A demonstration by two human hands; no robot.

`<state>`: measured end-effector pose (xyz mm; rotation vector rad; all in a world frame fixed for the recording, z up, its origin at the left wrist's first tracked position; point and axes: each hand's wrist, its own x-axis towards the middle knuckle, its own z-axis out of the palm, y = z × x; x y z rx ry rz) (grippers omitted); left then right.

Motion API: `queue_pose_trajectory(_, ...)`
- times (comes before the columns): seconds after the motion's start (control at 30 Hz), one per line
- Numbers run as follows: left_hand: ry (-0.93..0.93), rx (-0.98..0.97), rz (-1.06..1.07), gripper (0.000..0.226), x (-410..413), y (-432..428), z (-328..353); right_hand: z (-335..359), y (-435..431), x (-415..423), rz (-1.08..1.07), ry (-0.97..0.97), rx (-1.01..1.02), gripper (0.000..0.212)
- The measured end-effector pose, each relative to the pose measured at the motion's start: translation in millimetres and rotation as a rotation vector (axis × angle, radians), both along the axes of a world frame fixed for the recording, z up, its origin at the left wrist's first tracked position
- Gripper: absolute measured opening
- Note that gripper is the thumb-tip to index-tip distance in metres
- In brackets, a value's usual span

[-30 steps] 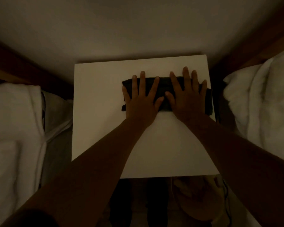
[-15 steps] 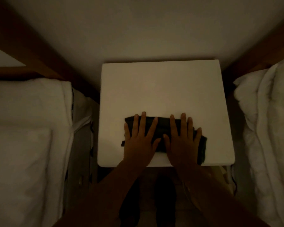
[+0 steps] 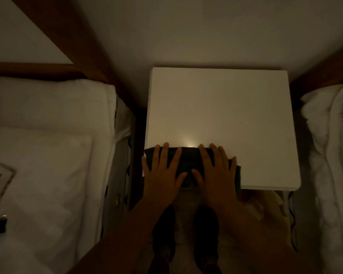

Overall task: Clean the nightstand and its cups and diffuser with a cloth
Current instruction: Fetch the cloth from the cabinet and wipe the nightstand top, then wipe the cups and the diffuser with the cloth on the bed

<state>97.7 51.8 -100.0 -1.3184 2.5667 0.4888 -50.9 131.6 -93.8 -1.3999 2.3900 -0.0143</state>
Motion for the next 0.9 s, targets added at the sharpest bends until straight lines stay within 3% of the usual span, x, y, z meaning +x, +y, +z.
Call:
queue_pose_trajectory(0.1,0.021,0.042,0.049,0.073,-5.8,-5.9,10.3,11.1,7.7,-6.2,-0.080,0.025,-0.077,0.072)
queue_pose_trajectory(0.23,-0.003,0.066,0.106,0.074,-12.2,-9.5,21.0,23.6,11.5,15.7,-0.166,-0.034,-0.177,0.055)
queue_pose_trajectory(0.37,0.017,0.181,0.138,0.038,-14.4,-10.8,25.4,21.3,0.9,39.9,-0.336,-0.102,-0.022,0.074)
queue_pose_trajectory(0.43,0.139,0.418,0.189,0.018,-8.7,-9.7,27.1,20.1,-4.9,45.9,-0.351,-0.133,-0.011,0.079)
queue_pose_trajectory(0.57,0.476,0.944,0.461,0.016,18.9,-11.3,41.8,22.9,-3.4,53.9,-0.265,-0.271,-0.050,0.069)
queue_pose_trajectory(0.7,0.630,1.147,0.706,0.024,57.5,-2.3,65.5,39.2,5.3,71.1,-0.155,-0.600,-0.125,0.052)
queue_pose_trajectory(0.8,0.852,1.260,0.896,0.025,86.7,12.6,83.3,64.4,1.9,93.8,-0.168,-0.900,-0.108,0.035)
queue_pose_trajectory(0.9,1.075,1.262,1.062,0.033,117.0,32.1,101.1,81.6,-6.1,118.3,-0.197,-1.025,-0.005,0.026)
